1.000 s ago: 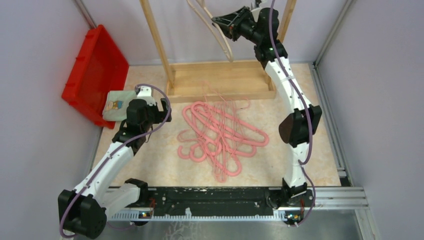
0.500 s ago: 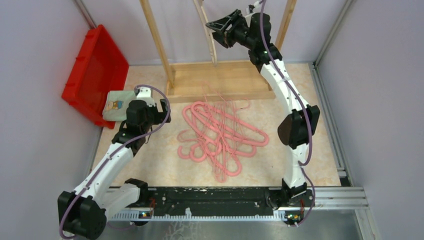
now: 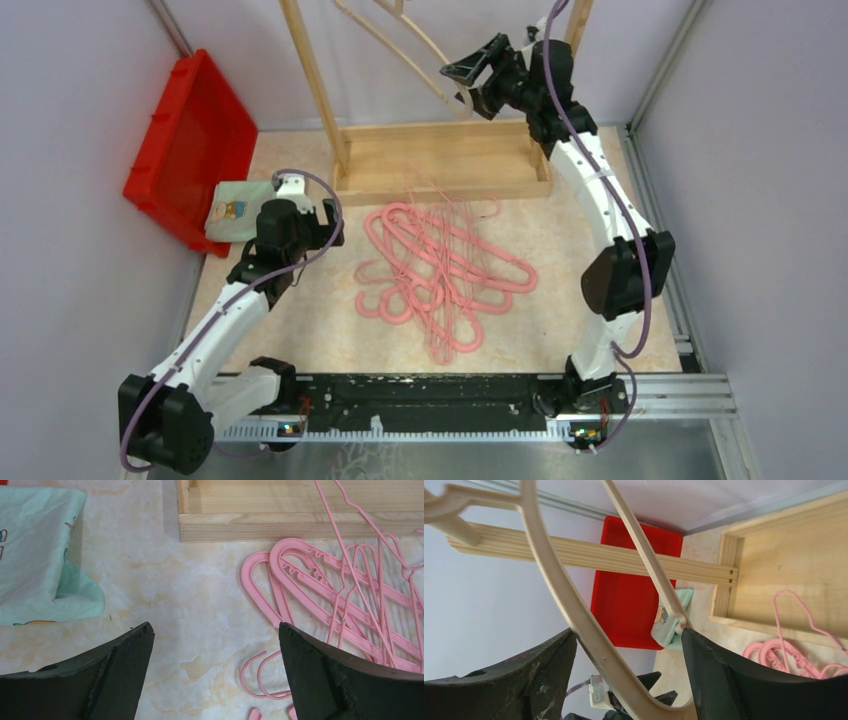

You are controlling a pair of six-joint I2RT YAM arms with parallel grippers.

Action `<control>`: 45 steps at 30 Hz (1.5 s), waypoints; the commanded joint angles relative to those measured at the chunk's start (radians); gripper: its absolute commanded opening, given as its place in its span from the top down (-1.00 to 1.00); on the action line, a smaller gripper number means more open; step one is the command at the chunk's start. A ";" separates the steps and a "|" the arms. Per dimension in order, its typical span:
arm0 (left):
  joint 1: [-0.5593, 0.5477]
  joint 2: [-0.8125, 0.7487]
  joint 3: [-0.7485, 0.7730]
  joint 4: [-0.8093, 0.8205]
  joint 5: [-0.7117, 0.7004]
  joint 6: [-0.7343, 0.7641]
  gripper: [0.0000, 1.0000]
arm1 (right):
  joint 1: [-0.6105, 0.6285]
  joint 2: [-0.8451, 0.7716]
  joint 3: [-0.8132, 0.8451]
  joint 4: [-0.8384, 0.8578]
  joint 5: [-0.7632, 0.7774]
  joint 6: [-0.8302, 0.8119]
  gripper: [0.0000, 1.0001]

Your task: Organize the hangers

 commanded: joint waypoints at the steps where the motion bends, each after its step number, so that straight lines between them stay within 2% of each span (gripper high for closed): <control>1: 0.001 0.035 0.021 0.024 0.036 -0.028 -1.00 | -0.027 -0.155 -0.004 0.013 0.012 -0.119 -0.55; 15: 0.002 0.103 0.048 0.037 0.082 -0.028 -1.00 | -0.039 -0.420 -0.171 -0.236 0.284 -0.500 -0.84; 24: 0.001 0.155 0.064 0.053 0.071 -0.084 -1.00 | -0.039 -0.507 -0.242 -0.396 0.340 -0.682 -0.97; 28: 0.002 0.195 0.087 0.033 0.082 -0.100 -1.00 | -0.035 -0.600 -0.412 -0.422 0.295 -0.717 -0.98; 36: 0.001 0.258 0.143 -0.038 0.171 -0.078 -1.00 | 0.071 -0.765 -0.725 -0.517 0.395 -0.807 -0.90; 40: -0.002 0.262 0.134 -0.038 0.235 -0.106 -1.00 | 0.094 -0.826 -0.906 -0.479 0.363 -0.762 -0.83; 45: -0.015 0.246 0.114 -0.042 0.227 -0.133 -0.99 | 0.096 -0.812 -1.036 -0.380 0.295 -0.747 -0.67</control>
